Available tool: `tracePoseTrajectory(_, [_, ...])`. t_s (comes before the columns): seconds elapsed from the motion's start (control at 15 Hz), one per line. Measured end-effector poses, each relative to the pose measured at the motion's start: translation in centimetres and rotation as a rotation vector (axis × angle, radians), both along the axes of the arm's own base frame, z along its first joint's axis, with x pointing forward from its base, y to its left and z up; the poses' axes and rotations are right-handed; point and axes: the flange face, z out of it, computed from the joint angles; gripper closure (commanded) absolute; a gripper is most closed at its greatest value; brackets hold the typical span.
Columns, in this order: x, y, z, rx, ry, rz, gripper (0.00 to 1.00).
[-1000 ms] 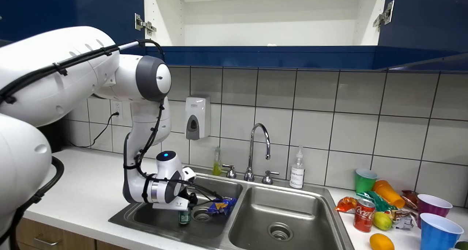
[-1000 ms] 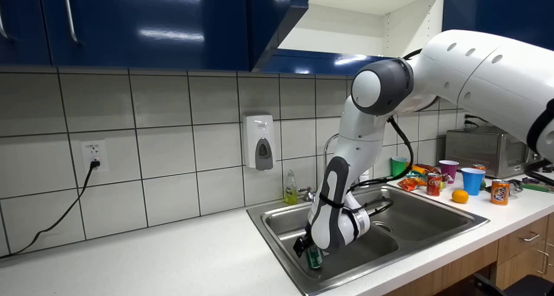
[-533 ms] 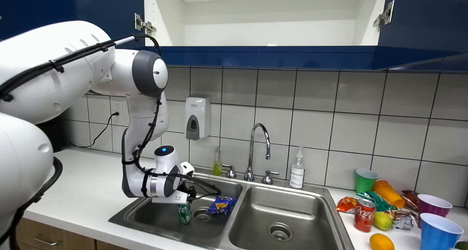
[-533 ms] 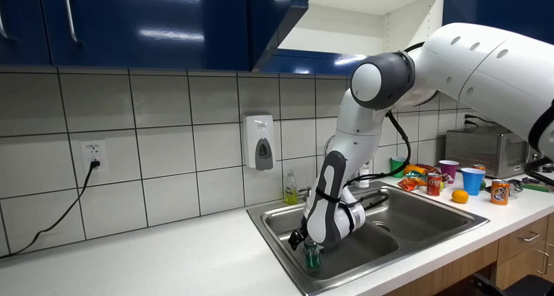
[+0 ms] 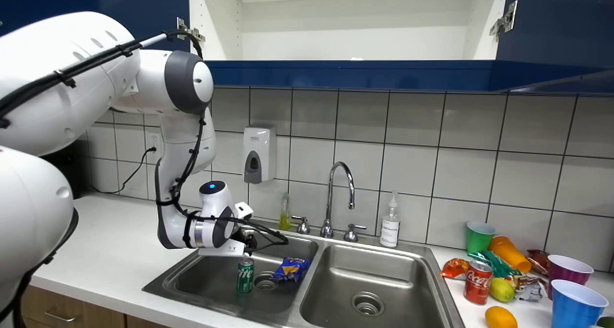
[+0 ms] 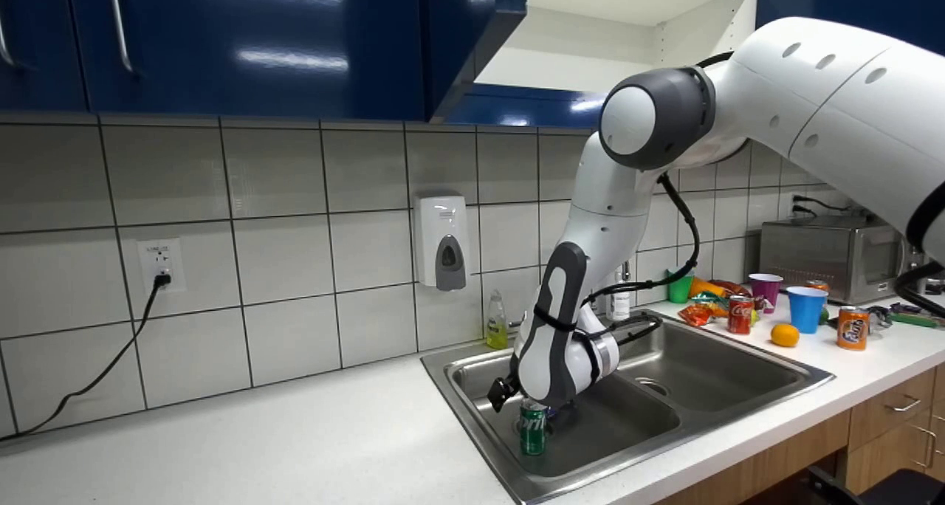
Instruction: Move the can from the top cabinet to the left sink
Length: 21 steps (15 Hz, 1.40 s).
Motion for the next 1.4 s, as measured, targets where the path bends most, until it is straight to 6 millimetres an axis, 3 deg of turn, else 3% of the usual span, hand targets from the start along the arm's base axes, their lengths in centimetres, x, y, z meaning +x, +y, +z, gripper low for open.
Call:
tracePoseTrajectory(0.73, [-2.4,0.2,4.2,-0.005,-0.002,-0.027,0.00])
tracePoseTrajectory(1.4, [-8.7,0.4,6.0,0.002,0.079,-0.018,0.00])
